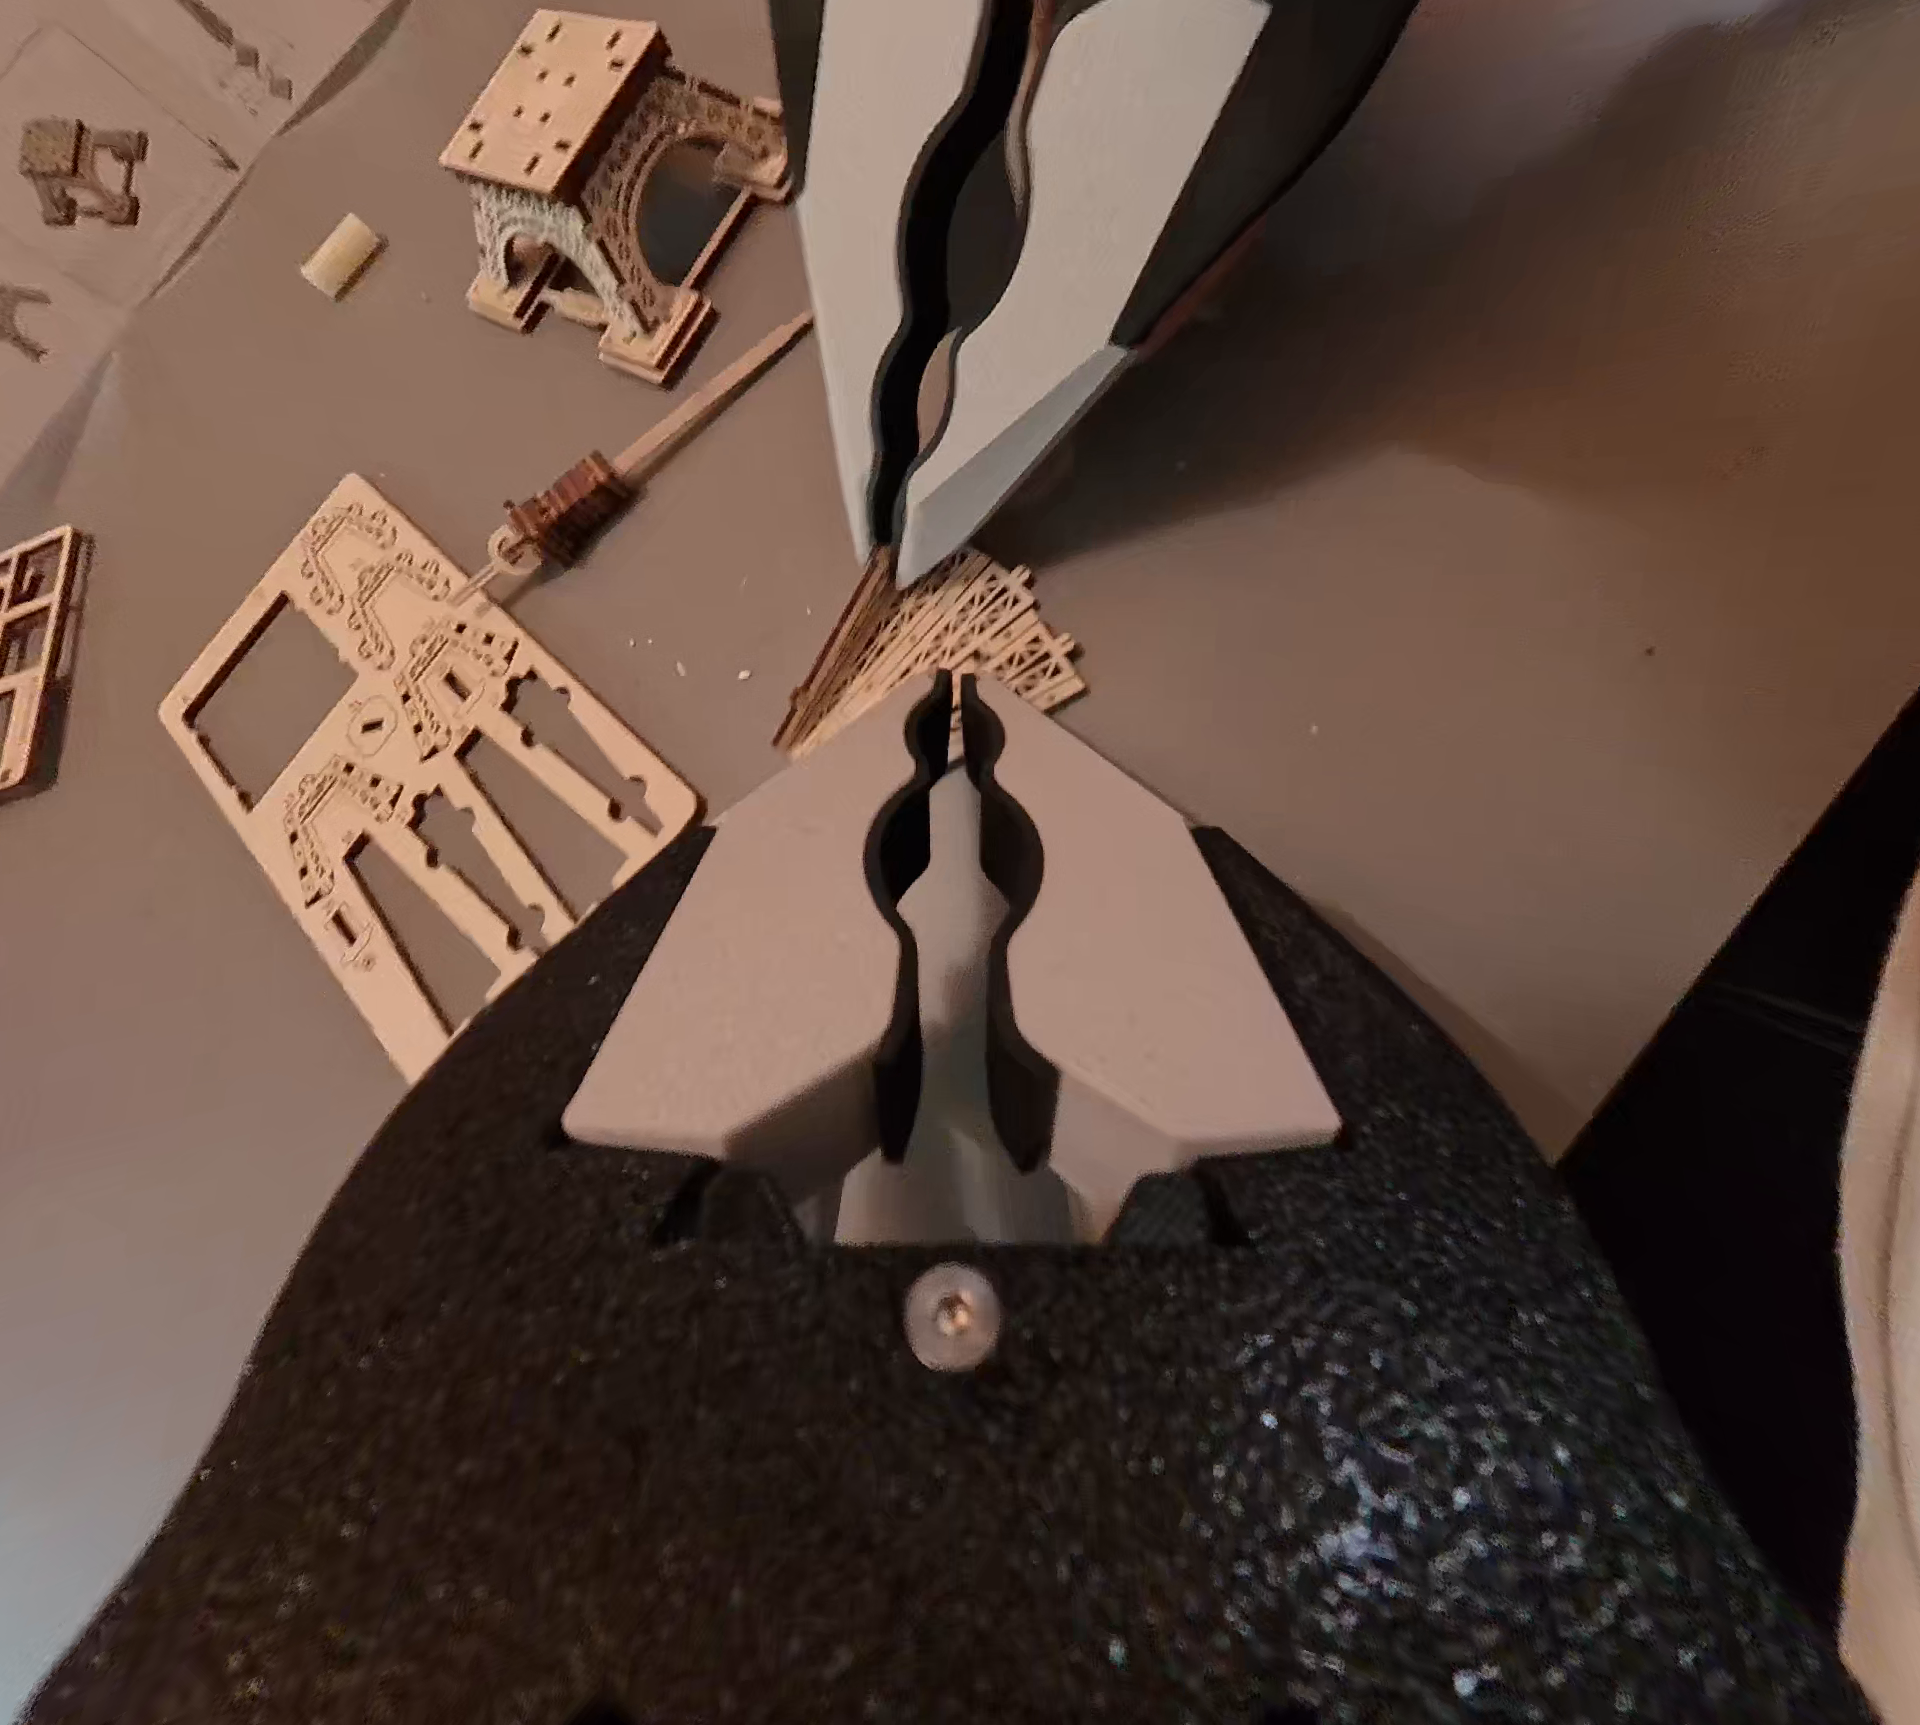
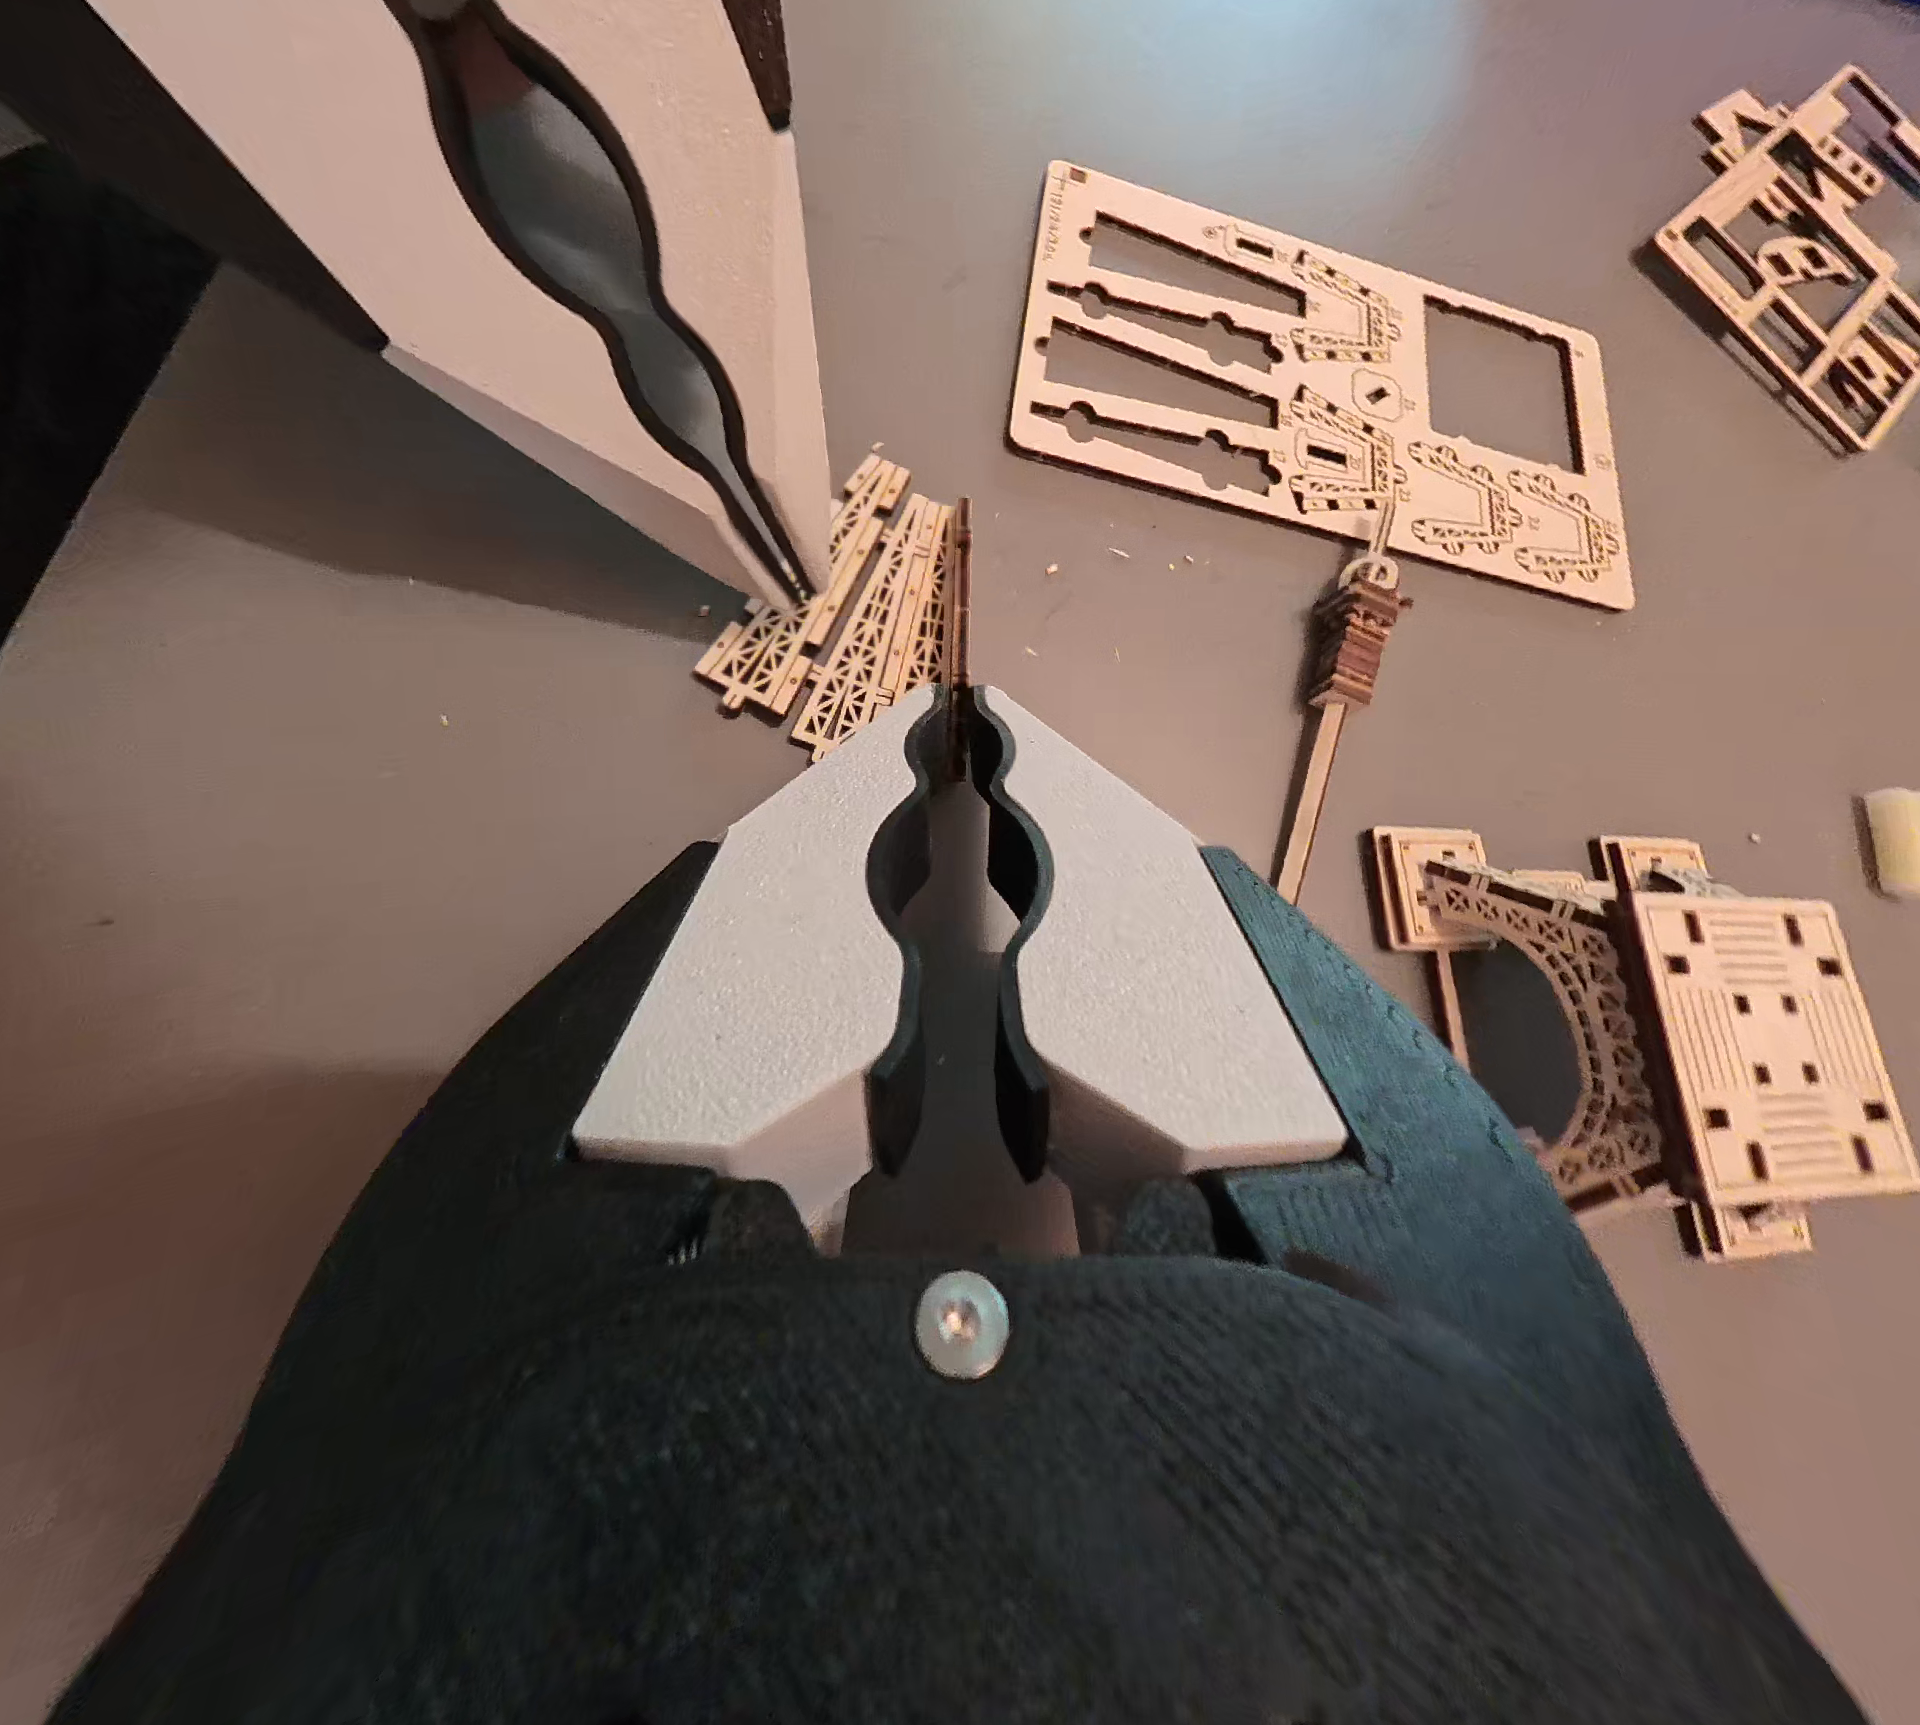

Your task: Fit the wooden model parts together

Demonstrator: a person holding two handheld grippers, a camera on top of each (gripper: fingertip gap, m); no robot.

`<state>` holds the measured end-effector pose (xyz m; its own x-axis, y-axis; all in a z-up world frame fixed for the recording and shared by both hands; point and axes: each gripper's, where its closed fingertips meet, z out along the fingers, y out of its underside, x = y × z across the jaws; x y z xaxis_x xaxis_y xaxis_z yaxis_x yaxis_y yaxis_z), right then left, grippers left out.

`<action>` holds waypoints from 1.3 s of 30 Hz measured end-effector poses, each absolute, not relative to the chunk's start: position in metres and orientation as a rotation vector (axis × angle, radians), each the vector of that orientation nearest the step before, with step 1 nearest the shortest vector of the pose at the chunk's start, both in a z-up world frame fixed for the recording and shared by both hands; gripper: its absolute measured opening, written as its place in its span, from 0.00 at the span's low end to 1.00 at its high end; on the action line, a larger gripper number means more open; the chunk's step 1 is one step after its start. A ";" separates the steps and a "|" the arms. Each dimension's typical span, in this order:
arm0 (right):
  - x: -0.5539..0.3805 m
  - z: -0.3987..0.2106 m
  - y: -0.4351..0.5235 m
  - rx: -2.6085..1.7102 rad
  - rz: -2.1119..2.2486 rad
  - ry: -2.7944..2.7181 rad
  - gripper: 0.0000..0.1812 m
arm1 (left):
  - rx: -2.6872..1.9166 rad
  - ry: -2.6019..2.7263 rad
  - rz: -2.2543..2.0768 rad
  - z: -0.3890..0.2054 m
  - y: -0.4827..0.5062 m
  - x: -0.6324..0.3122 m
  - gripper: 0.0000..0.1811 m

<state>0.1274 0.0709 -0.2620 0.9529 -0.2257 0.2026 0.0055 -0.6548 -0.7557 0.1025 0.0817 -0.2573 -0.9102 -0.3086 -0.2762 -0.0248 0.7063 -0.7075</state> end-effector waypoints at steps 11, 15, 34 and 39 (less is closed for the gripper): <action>0.128 -0.262 0.070 -2.261 -0.466 0.287 0.01 | -0.385 2.571 -1.048 -0.268 0.087 0.099 0.00; 0.128 -0.262 0.071 -2.261 -0.464 0.285 0.01 | -0.379 2.558 -1.057 -0.265 0.085 0.101 0.01; 0.130 -0.262 0.070 -2.260 -0.445 0.284 0.01 | -0.314 2.650 -1.179 -0.262 0.067 0.103 0.03; 0.130 -0.262 0.070 -2.261 -0.449 0.272 0.01 | -0.350 2.592 -1.223 -0.254 0.073 0.109 0.07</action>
